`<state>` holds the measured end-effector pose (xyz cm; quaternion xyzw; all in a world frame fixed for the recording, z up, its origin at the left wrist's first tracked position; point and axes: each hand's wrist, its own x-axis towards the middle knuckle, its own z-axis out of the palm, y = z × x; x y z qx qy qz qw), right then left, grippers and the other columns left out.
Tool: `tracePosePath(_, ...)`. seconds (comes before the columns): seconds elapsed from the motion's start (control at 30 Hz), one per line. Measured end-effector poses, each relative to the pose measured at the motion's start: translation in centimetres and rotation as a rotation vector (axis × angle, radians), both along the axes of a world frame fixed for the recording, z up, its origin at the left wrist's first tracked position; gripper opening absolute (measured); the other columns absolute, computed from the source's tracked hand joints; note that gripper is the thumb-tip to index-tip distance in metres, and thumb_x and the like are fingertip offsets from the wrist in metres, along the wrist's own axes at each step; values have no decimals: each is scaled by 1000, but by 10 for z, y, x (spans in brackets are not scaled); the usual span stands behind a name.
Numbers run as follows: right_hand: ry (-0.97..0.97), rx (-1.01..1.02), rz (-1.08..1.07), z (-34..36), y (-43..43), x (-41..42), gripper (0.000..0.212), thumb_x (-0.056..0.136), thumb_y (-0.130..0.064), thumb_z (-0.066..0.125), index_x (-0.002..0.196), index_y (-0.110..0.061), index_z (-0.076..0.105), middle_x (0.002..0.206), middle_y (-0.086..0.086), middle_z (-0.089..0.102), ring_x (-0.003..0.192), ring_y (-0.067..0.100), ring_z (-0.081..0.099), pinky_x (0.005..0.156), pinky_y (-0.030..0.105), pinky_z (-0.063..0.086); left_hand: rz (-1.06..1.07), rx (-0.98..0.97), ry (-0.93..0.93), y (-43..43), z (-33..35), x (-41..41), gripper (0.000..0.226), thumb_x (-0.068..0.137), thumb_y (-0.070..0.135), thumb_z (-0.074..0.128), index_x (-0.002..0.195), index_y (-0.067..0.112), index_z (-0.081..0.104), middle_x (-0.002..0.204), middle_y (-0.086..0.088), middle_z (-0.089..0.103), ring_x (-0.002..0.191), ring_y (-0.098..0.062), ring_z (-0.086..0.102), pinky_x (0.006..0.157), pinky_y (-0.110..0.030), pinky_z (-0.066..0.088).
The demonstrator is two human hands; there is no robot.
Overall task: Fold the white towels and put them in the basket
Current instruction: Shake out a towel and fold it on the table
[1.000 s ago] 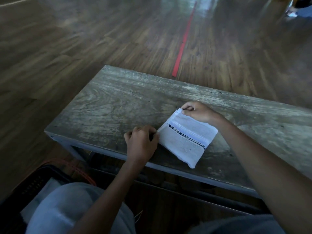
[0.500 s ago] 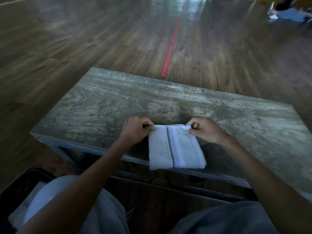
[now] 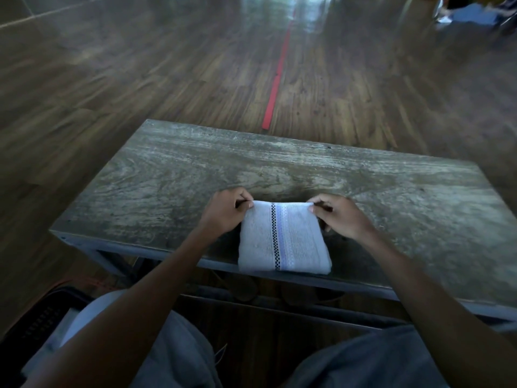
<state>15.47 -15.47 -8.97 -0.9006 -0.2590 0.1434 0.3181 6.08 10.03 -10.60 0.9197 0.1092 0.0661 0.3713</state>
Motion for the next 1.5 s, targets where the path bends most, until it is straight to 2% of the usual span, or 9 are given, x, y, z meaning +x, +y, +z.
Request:
tracePosePath(0.1,-50,-90,-75,2,8,-5,18,90,-44,54,106,-36,58,97,-4,70,67,17,68,63,44,58,41,-10,-22,-1,-2,0,3,88,24,63,85,26,64,95,8,70,98,-9,63,87,-34,49)
tracePosePath(0.2,-353,-266,-129,6,18,-16,29,90,-41,55,114,-26,53,108,-3,60,89,19,63,73,31,51,73,37,-17,0,-5,1,5,86,30,63,82,32,63,91,13,69,94,-7,63,88,-38,50)
tracePosePath(0.33,-687,-196,32,11,34,-44,25,93,-30,53,110,-16,62,110,4,60,105,25,58,85,37,44,86,55,-53,-1,-5,0,2,85,31,65,83,32,66,89,14,70,91,-5,64,88,-39,50)
tracePosePath(0.4,-577,-368,110,4,41,-53,45,97,-42,40,132,-17,49,135,6,51,128,26,44,102,42,33,102,61,-70,-1,-8,0,2,84,32,65,84,32,67,90,14,71,92,-5,64,88,-39,50)
tracePosePath(0.47,-413,-540,163,-7,43,-53,61,98,-53,23,149,-21,21,157,4,20,146,19,12,115,44,12,133,54,-63,-1,-8,-2,8,85,33,63,90,31,69,95,12,72,95,-8,65,91,-39,49)
tracePosePath(0.57,-289,-614,190,-13,45,-45,67,94,-61,10,151,-27,-5,160,2,-11,145,14,-16,117,47,-8,245,-67,-75,-7,-3,-22,21,92,30,56,108,21,67,104,2,71,96,-15,65,90,-32,49)
tracePosePath(0.77,-298,-658,187,1,52,-41,79,88,-71,7,151,-26,-7,158,7,-17,144,17,-22,112,49,-22,351,-554,56,-41,-1,-100,19,96,23,51,101,10,64,55,1,55,43,-9,51,46,-23,43)
tracePosePath(1.1,-248,-529,139,-13,70,-59,86,79,-80,11,150,-34,-3,159,3,-15,145,17,-17,116,48,-11,77,-906,49,-54,-4,-119,27,92,13,59,118,13,57,51,9,53,41,-4,40,37,-17,34)
tracePosePath(1.5,-263,-480,93,-20,71,-59,86,76,-82,9,149,-37,1,160,-1,-11,145,14,-15,116,48,-10,-92,-712,175,-44,-9,-109,25,90,20,64,112,11,57,61,-1,65,40,-15,58,38,-22,41)
